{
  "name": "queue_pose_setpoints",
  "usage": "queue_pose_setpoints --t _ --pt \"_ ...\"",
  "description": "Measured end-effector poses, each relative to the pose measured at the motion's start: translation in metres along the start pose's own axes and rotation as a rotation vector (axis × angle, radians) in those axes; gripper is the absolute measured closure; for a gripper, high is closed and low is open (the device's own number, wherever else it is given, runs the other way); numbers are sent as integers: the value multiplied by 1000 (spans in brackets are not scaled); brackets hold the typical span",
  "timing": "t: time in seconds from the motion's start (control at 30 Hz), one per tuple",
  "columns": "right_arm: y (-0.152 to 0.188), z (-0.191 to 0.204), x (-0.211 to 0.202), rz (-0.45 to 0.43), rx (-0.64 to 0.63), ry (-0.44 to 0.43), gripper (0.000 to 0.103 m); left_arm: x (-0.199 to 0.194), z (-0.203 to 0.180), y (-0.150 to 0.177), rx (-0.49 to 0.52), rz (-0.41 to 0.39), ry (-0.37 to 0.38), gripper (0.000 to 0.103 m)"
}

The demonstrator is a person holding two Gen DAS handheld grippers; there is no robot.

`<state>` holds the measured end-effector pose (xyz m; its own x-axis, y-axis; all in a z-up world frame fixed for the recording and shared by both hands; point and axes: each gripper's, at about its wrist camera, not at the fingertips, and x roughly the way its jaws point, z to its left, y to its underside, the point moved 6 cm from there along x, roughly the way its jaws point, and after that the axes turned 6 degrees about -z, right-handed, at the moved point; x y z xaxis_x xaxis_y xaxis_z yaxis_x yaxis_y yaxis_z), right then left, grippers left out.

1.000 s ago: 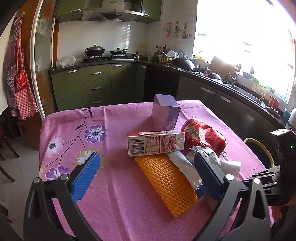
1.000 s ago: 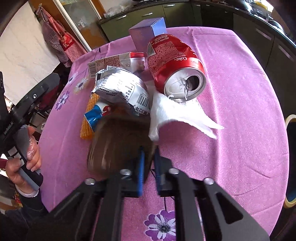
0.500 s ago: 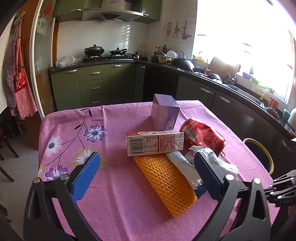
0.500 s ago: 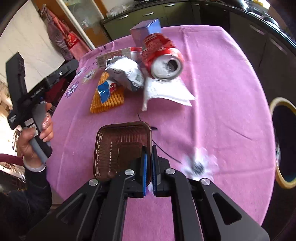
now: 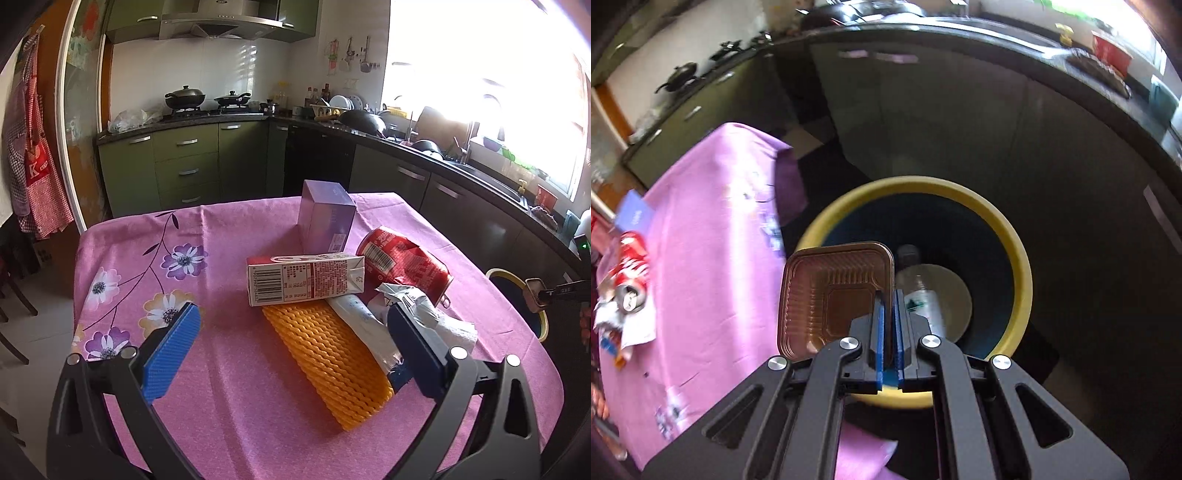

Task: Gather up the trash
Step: 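Carry the brown tray over the bin and release it with the right tool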

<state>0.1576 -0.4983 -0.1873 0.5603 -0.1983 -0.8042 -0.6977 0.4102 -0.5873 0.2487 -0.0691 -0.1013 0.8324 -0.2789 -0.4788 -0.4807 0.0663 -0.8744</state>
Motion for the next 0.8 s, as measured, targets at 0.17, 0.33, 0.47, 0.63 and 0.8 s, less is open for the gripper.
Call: queue_pose_setpoints --t 0.17,0.33,0.47,0.63,0.8 --pt "-11 -19 33 27 26 61 84 4 1 2 -2 15 -2 7" --pt "-15 -24 24 -39 48 76 55 6 -2 4 11 22 5 7" --pt "-3 -11 3 -80 39 14 50 9 -9 7 30 31 16 7" --pt "17 18 -13 -104 -9 -39 48 13 -13 12 51 45 13 7" --pt "35 37 -29 -110 -42 -77 47 18 -10 11 32 56 -6 7"
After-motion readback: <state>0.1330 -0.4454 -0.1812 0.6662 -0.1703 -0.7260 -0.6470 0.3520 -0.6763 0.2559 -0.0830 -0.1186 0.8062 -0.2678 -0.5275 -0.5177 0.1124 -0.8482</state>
